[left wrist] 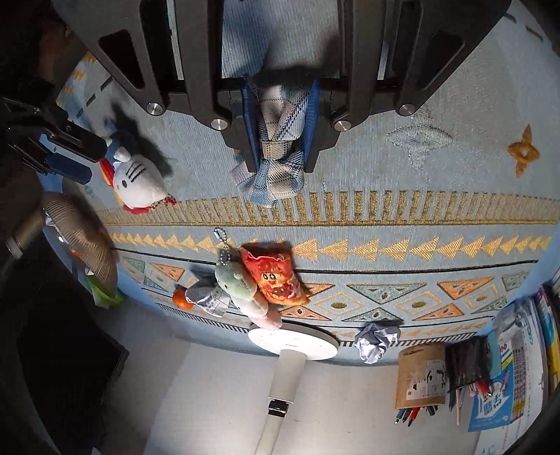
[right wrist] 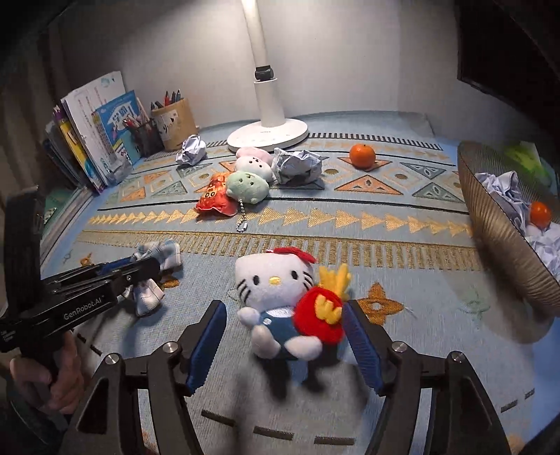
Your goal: Organize objects
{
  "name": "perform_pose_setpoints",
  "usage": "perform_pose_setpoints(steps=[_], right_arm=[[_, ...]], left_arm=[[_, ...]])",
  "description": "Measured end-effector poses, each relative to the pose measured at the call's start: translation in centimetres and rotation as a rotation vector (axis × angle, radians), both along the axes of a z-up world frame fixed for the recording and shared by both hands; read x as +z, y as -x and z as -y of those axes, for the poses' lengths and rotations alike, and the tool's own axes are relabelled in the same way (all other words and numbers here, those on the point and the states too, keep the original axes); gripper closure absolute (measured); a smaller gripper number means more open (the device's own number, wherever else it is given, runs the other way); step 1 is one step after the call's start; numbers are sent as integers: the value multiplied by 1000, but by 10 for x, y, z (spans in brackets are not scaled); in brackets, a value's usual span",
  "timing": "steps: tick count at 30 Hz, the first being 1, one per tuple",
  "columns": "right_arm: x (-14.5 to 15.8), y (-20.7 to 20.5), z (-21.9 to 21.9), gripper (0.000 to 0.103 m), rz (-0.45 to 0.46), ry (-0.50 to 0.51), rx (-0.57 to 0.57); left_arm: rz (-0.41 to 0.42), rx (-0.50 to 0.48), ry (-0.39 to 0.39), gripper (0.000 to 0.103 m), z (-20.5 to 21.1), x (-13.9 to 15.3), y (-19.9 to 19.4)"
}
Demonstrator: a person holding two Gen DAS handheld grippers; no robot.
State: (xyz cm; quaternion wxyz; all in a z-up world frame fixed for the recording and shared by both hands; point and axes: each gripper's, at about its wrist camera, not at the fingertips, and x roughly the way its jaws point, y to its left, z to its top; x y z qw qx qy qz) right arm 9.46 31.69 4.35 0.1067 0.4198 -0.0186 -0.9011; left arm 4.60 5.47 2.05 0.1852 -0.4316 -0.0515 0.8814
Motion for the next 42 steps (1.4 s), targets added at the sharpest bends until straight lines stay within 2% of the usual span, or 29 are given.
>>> perform_pose_setpoints(steps=[1,3,5,6,7,8,12,14,15,16,17,18,19,21,23,31,38,42], right_arm=[[-2,-2,-3,21,4,0,-9],[-8,-3,-7,19,17,19,-16],[-12,-1,-4,19,32,32,-5],[-14,1,0,19,35,32,0],[-17,6,4,19,39,32,7],[-19,9,8,19,43,34,12],[-27,23,16,19,70,52,7],[-27,27,18,19,64,42,-1],[-27,27,20,22,58,29,-1],[-27,27,21,36,53,18,5],[-28,26,21,41,57,16,17],[-28,24,21,43,49,17,18],[-28,22,21,51,44,15,17],[-27,18,17,54,37,31,16],[-23,14,10,62,37,74,8],[25,-10,-38,62,-87,107,-100],[98,-33,-137,62,-288,97,-367],[120,-32,-186,61,-339,52,-537]], left_arm=[[5,-6,1,73,0,-1,-1],[20,-22,-23,61,2,-4,-3],[20,-19,-54,39,6,-3,-6],[16,-6,-56,20,6,-3,-8],[8,7,-49,15,6,-3,-10],[3,3,-41,15,4,-3,-12],[-11,-22,35,17,-10,-5,-18],[-25,-23,71,28,-17,-5,-21],[-37,-22,98,41,-20,-5,-22],[-48,-21,129,50,-24,-5,-22],[-54,-16,156,55,-26,-5,-23],[-58,-14,168,70,-26,-5,-23],[-59,-18,159,79,-26,-4,-23],[-52,-25,128,81,-25,-2,-23],[-62,-29,121,81,-28,2,-25],[-173,-125,64,81,-72,54,-27],[-306,-294,14,81,-166,114,-20],[-355,-385,-17,81,-229,131,-11]])
